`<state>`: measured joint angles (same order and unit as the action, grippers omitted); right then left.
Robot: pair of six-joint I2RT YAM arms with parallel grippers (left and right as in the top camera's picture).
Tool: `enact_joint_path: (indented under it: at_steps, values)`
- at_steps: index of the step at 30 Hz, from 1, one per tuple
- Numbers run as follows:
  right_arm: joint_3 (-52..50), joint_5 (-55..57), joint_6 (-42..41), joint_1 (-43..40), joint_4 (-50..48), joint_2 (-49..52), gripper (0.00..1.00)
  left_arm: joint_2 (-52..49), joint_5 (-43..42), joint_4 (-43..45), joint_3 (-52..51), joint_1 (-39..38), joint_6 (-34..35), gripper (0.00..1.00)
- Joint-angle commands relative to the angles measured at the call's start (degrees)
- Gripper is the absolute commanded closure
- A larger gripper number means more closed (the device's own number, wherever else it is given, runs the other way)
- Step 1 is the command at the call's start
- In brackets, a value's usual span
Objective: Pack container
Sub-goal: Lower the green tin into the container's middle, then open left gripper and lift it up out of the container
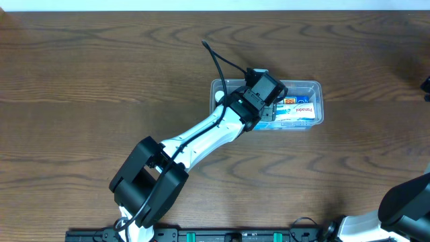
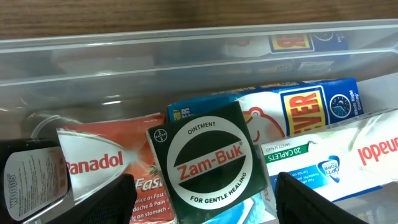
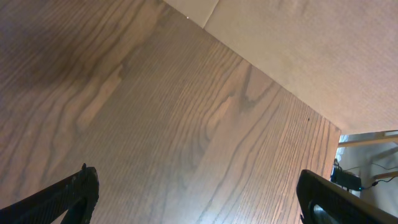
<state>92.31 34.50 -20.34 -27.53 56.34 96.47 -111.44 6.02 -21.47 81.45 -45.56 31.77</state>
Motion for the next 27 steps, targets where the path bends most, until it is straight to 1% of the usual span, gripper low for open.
enact_joint_path:
  at_steps: [1, 4, 6, 7, 8, 9, 10, 20, 27]
  values:
    - [0.7, 1.0, 0.2, -0.3, 0.1, -0.8, 0.01, -0.4, 0.9, 0.7, 0.9, -0.1, 0.4, 0.28]
    - [0.7, 1.0, 0.2, -0.3, 0.1, -0.8, 0.01, -0.4, 0.9, 1.3, 0.9, -0.1, 0.5, 0.29]
    - [0.7, 1.0, 0.2, -0.3, 0.1, -0.8, 0.01, -0.4, 0.9, 1.5, 0.9, -0.1, 0.5, 0.38]
    - [0.7, 1.0, 0.2, -0.3, 0.1, -0.8, 0.01, -0.4, 0.9, 1.5, 0.9, -0.1, 0.5, 0.53]
    - [0.7, 1.0, 0.2, -0.3, 0.1, -0.8, 0.01, -0.4, 0.9, 1.5, 0.9, -0.1, 0.5, 0.74]
    - [0.7, 1.0, 0.2, -0.3, 0.1, -0.8, 0.01, -0.4, 0.9, 1.5, 0.9, -0.1, 0.5, 0.87]
    - [0.7, 1.0, 0.2, -0.3, 0.1, -0.8, 0.01, -0.4, 0.9, 1.5, 0.9, -0.1, 0.4, 0.94]
    - [0.7, 1.0, 0.2, -0.3, 0.1, -0.8, 0.01, -1.7, 0.9, 1.4, 0.9, -0.1, 0.5, 0.94]
    - [0.7, 1.0, 0.2, -0.3, 0.1, -0.8, 0.01, -6.2, 1.0, 1.4, 0.9, 0.0, 0.0, 0.94]
